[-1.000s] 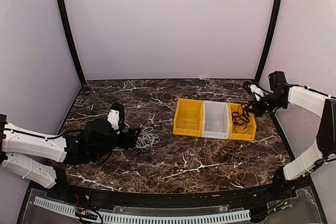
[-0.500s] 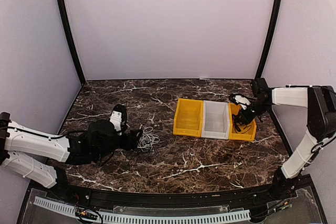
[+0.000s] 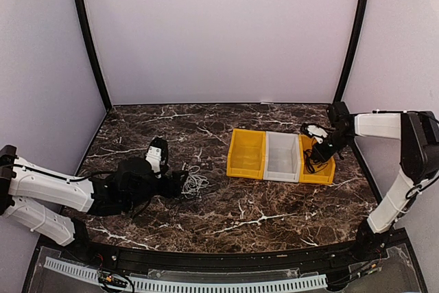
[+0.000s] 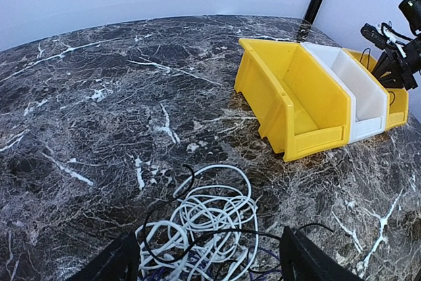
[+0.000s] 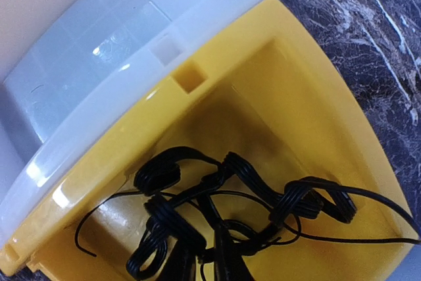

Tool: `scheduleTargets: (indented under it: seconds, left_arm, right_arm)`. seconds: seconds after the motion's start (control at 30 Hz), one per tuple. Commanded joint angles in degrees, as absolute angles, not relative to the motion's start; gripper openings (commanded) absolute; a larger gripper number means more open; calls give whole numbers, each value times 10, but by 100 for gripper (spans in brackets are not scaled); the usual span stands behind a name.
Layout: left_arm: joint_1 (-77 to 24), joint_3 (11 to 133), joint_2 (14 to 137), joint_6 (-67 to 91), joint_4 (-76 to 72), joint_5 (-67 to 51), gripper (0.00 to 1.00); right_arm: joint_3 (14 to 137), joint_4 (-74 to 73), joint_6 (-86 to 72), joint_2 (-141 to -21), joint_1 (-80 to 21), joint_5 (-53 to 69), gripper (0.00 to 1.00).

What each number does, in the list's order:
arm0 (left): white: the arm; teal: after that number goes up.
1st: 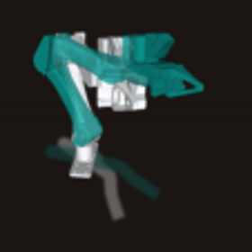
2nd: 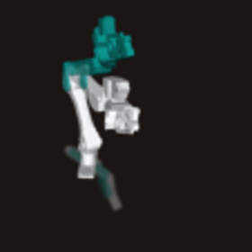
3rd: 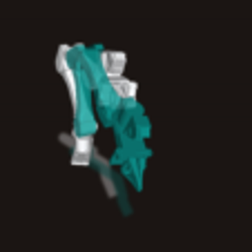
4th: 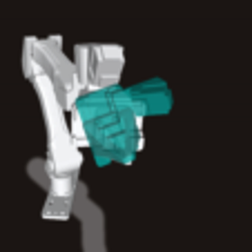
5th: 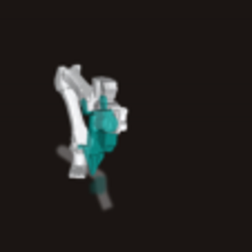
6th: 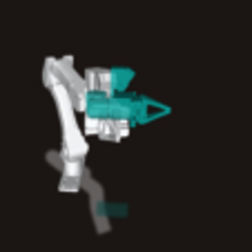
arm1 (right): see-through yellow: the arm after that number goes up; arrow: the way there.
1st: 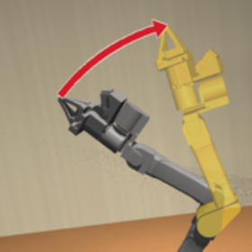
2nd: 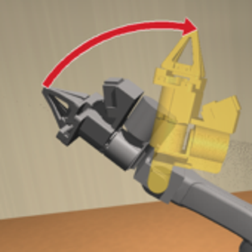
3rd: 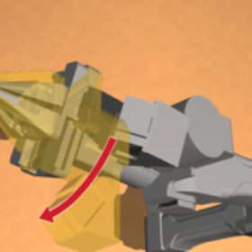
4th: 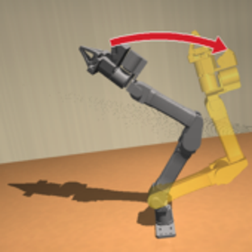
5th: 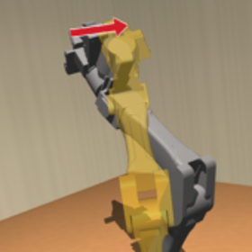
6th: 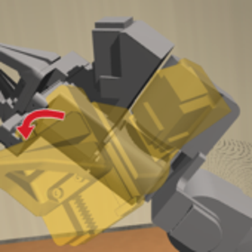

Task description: Untangle the cables

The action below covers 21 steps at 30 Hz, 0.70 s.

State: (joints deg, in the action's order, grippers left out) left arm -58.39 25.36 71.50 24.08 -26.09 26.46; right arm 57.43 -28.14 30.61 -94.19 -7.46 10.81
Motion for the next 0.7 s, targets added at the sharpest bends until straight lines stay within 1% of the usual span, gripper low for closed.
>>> scheduleTargets:
  seconds: [0.0,0.07,0.3,0.47,0.67]
  left_arm:
    - [-585,269,710,244,-254,274,76]
    - [-585,276,705,251,-232,284,77]
    - [-584,283,684,255,-203,302,81]
    - [-583,290,676,263,-177,311,82]
    - [-571,294,675,305,-144,302,83]
  right_arm:
    - [597,-318,299,-888,-77,98,19]
    - [601,-333,299,-868,-77,92,26]
    - [626,-375,298,-817,-84,76,40]
    - [659,-382,289,-812,-115,93,42]
    - [712,-360,296,-855,-213,125,40]
